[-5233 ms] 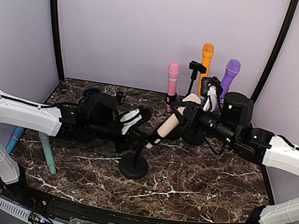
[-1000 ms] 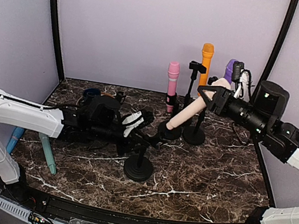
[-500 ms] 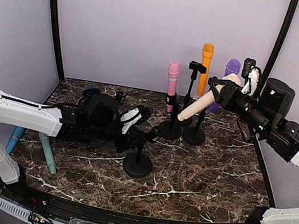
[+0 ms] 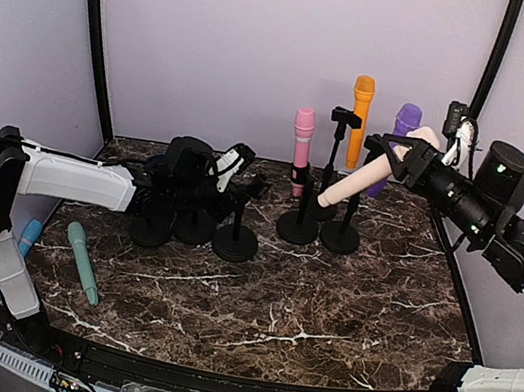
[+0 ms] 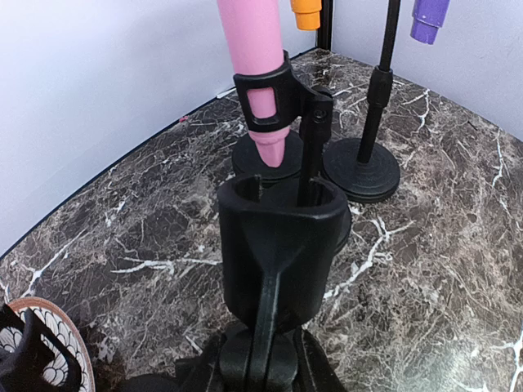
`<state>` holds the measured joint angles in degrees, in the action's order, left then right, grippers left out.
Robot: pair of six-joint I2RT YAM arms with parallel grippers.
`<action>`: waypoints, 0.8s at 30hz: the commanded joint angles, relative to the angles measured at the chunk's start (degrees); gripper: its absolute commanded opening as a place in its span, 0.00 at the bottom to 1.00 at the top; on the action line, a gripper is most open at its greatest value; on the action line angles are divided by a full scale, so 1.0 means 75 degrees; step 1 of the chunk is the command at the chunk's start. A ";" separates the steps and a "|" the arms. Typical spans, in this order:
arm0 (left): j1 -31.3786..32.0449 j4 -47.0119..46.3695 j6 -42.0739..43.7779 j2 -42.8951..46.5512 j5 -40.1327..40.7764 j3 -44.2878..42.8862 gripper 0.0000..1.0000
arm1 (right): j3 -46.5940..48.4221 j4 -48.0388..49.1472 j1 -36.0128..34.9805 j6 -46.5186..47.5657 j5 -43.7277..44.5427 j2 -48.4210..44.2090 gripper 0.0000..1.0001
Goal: Remove the microphone from the stand
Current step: Move the microphone stand to the center of the board.
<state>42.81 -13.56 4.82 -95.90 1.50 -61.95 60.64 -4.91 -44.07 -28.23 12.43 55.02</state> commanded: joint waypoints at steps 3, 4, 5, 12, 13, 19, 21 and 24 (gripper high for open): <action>-0.0342 -0.0826 0.0396 -0.0493 0.0084 -0.0557 0.00 | -0.0273 0.0186 0.0029 -0.0293 -0.0062 -0.0557 0.29; -0.0379 -0.0898 0.0455 -0.0545 0.0118 -0.0656 0.00 | -0.0302 0.0197 0.0030 -0.0304 -0.0064 -0.0633 0.29; -0.0407 -0.0939 0.0486 -0.0654 0.0149 -0.0698 0.00 | -0.0338 0.0200 0.0029 -0.0319 -0.0073 -0.0691 0.29; -0.0852 -0.1341 0.0526 -0.1116 0.0127 -0.0964 0.00 | -0.0347 -0.0061 0.0029 -0.0252 -0.0108 -0.0890 0.30; -0.0883 -0.1329 0.0543 -0.1161 0.0075 -0.1051 0.00 | -0.0340 -0.0096 0.0029 -0.0245 -0.0110 -0.0907 0.30; -0.1084 -0.1132 0.0613 -0.1448 -0.0171 -0.1376 0.00 | -0.0428 -0.0151 0.0029 -0.0315 -0.0234 -0.0949 0.30; -0.1120 -0.1089 0.0651 -0.1478 -0.0357 -0.1418 0.00 | -0.0480 -0.0151 0.0029 -0.0337 -0.0287 -0.0950 0.30; -0.1134 -0.0848 0.0658 -0.1425 -0.0465 -0.1510 0.04 | -0.0499 -0.0154 0.0029 -0.0359 -0.0473 -0.0880 0.30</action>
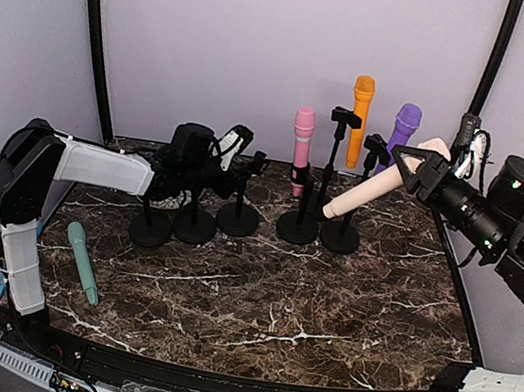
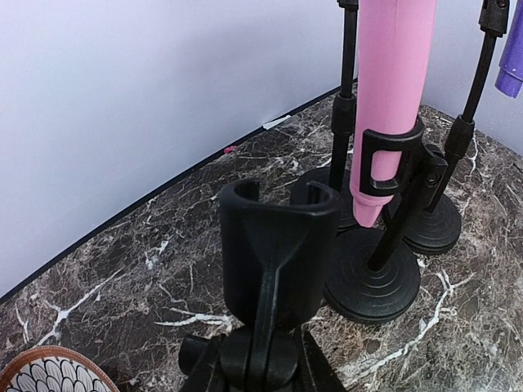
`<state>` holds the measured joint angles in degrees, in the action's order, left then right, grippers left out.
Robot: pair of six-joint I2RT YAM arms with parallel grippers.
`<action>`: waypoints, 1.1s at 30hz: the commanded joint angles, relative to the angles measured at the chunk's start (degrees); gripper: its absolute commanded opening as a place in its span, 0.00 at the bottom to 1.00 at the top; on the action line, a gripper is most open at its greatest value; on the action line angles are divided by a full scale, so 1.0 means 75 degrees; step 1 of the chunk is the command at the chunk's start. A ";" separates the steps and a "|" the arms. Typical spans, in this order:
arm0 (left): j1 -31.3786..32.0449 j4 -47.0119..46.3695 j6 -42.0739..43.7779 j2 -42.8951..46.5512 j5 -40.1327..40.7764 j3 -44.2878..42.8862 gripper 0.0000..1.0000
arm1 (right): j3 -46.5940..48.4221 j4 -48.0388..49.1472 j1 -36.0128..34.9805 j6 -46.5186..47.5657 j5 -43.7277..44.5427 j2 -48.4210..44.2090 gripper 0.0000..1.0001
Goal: Remove the microphone from the stand
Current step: Move the microphone stand to the center of the board, then pass from the right arm to the left
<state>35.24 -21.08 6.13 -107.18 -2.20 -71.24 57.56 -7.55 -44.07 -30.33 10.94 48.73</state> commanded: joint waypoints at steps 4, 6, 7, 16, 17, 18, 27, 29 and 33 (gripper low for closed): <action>-0.0129 0.0285 0.0453 0.0532 -0.0066 -0.0160 0.46 | -0.0075 0.0181 0.0029 -0.0006 -0.0635 0.0099 0.30; -0.0120 0.0441 0.0359 0.0920 -0.0087 -0.0127 0.64 | -0.0079 0.0153 0.0029 0.0026 -0.0749 0.0191 0.30; -0.0119 0.0507 0.0310 0.1239 -0.0120 -0.0119 0.71 | -0.0089 0.0152 0.0029 0.0033 -0.0790 0.0220 0.31; 0.0156 0.1396 -0.0737 0.3547 -0.2055 0.0559 0.80 | -0.0290 0.0633 0.0017 0.0205 -0.1896 0.0726 0.31; 0.0283 0.1494 -0.0871 0.3791 -0.2345 0.0599 0.79 | -0.0308 0.0746 0.0008 0.0227 -0.2192 0.0805 0.31; 0.0604 0.1685 -0.1018 0.3902 -0.2426 0.0703 0.79 | -0.0316 0.0891 -0.0003 0.0253 -0.2400 0.0903 0.31; 0.2066 0.1872 -0.2800 0.4073 -0.3480 0.1433 0.76 | -0.0087 0.1854 -0.0493 0.0462 -0.3476 0.1770 0.31; 0.2285 0.1917 -0.2816 0.3973 -0.3463 0.1414 0.76 | -0.0043 0.2001 -0.0626 0.0422 -0.3642 0.1965 0.32; 0.2377 0.1677 -0.3017 0.3729 -0.3666 0.1387 0.77 | 0.0197 0.2079 -0.0967 0.0472 -0.3733 0.2361 0.32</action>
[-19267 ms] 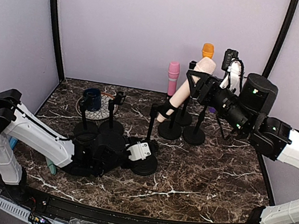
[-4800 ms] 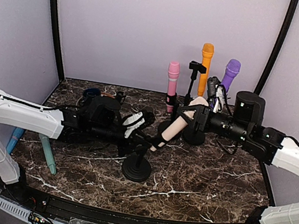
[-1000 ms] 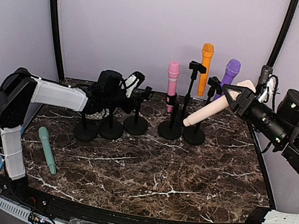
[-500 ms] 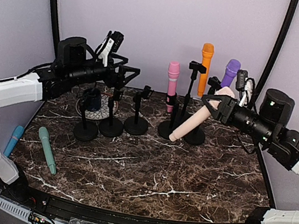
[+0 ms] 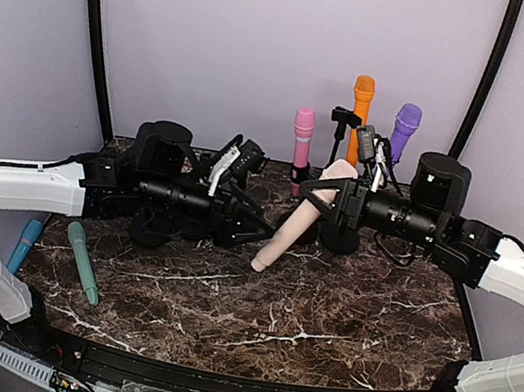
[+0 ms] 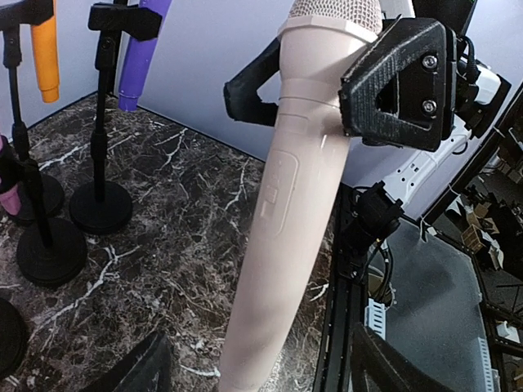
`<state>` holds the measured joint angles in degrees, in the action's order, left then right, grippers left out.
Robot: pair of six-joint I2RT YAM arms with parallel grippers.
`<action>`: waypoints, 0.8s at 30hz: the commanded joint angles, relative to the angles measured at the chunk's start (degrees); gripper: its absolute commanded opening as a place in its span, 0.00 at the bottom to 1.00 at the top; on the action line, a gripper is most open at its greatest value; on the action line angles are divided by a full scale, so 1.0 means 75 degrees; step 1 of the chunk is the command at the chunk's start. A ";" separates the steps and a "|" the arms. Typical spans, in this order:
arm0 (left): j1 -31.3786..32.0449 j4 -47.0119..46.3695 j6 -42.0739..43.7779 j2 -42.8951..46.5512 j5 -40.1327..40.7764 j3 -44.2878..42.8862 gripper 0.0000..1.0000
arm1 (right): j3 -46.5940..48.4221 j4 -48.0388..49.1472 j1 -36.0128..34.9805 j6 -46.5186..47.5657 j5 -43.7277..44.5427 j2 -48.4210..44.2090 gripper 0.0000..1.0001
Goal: Remove the microphone from the stand
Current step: Pass from the right arm to the left
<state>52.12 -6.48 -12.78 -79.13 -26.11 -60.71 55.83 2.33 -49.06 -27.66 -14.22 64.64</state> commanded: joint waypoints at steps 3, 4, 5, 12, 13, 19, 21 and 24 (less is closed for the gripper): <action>0.0140 -0.0405 -0.0604 -0.0244 -0.0607 -0.0051 0.78 | 0.0534 0.0868 -0.0487 0.0121 -0.0397 0.0446 0.32; 0.0141 -0.0446 -0.0643 -0.0278 -0.0619 -0.0074 0.78 | 0.0571 0.0892 -0.0537 0.0115 -0.0382 0.0511 0.32; 0.0147 -0.0471 -0.0671 -0.0348 -0.0649 -0.0080 0.78 | 0.0608 0.0893 -0.0580 0.0118 -0.0388 0.0567 0.32; 0.0163 -0.1229 -0.1103 -0.0445 -0.0852 0.0112 0.68 | 0.0755 0.0909 -0.0749 0.0179 -0.0441 0.0845 0.32; 0.0164 -0.1276 -0.1106 -0.0449 -0.0836 0.0131 0.66 | 0.0770 0.0914 -0.0758 0.0183 -0.0456 0.0865 0.32; 0.0165 -0.1501 -0.1177 -0.0485 -0.0881 0.0128 0.56 | 0.0806 0.0908 -0.0805 0.0164 -0.0482 0.0973 0.32; 0.0167 -0.1529 -0.1189 -0.0507 -0.0926 0.0116 0.56 | 0.0800 0.0929 -0.0821 0.0156 -0.0484 0.1004 0.32; 0.0164 -0.1568 -0.1191 -0.0539 -0.0952 0.0111 0.55 | 0.0771 0.0971 -0.0852 0.0122 -0.0490 0.1025 0.32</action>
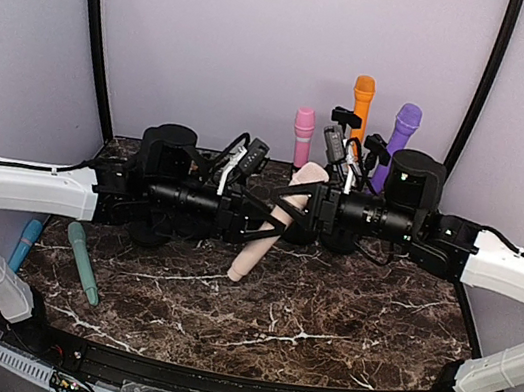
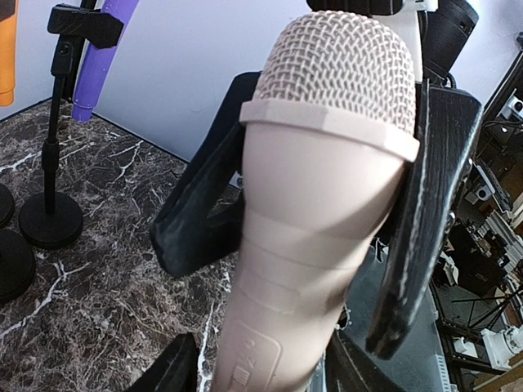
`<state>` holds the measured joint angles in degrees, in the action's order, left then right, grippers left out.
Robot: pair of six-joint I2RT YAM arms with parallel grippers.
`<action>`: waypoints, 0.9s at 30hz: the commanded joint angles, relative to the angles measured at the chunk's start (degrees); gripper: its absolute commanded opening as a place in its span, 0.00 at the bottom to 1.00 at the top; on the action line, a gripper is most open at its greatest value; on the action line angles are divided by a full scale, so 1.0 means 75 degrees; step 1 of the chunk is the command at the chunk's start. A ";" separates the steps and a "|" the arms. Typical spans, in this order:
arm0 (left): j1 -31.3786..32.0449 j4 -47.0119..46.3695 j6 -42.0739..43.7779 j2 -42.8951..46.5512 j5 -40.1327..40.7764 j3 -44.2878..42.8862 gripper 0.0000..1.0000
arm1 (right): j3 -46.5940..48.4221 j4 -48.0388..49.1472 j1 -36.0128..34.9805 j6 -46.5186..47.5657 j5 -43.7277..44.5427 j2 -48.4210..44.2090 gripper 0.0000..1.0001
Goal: Remove the microphone from the stand
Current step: Pass from the right arm to the left
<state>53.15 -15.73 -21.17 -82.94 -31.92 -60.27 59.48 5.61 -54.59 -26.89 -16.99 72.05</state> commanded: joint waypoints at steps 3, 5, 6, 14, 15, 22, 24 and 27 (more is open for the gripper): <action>0.0034 -0.0353 -0.0111 -0.0062 -0.0182 0.0055 0.47 | 0.0290 0.0553 -0.0132 0.0007 -0.0121 0.0049 0.32; 0.0046 -0.0376 -0.0118 -0.0063 -0.0176 0.0069 0.43 | 0.0284 0.0554 -0.0150 0.0009 -0.0103 0.0049 0.32; 0.0042 -0.0385 -0.0118 -0.0057 -0.0154 0.0085 0.40 | 0.0273 0.0553 -0.0157 0.0010 -0.0086 0.0033 0.32; 0.0050 -0.0423 -0.0022 0.0028 0.0036 0.0235 0.29 | 0.0196 0.0579 -0.0163 -0.0019 0.0175 -0.0017 0.40; 0.0048 -0.0406 0.0000 0.0045 0.0072 0.0253 0.29 | 0.0182 0.0608 -0.0163 -0.0030 0.0218 -0.0026 0.44; 0.0046 -0.0646 0.0165 0.0307 0.0409 0.0690 0.21 | -0.0320 0.0958 -0.0160 0.0034 0.0508 -0.0360 0.61; 0.0043 -0.0779 0.0209 0.0332 0.0578 0.0826 0.19 | -0.0416 0.1028 -0.0163 0.0047 0.0619 -0.0402 0.64; 0.0047 -0.0938 0.0243 0.0333 0.0711 0.0939 0.18 | -0.0433 0.1076 -0.0163 0.0045 0.0648 -0.0383 0.67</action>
<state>53.65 -20.36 -19.73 -82.46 -29.89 -54.57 56.66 7.97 -55.24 -27.18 -13.41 70.87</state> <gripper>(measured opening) 0.374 0.657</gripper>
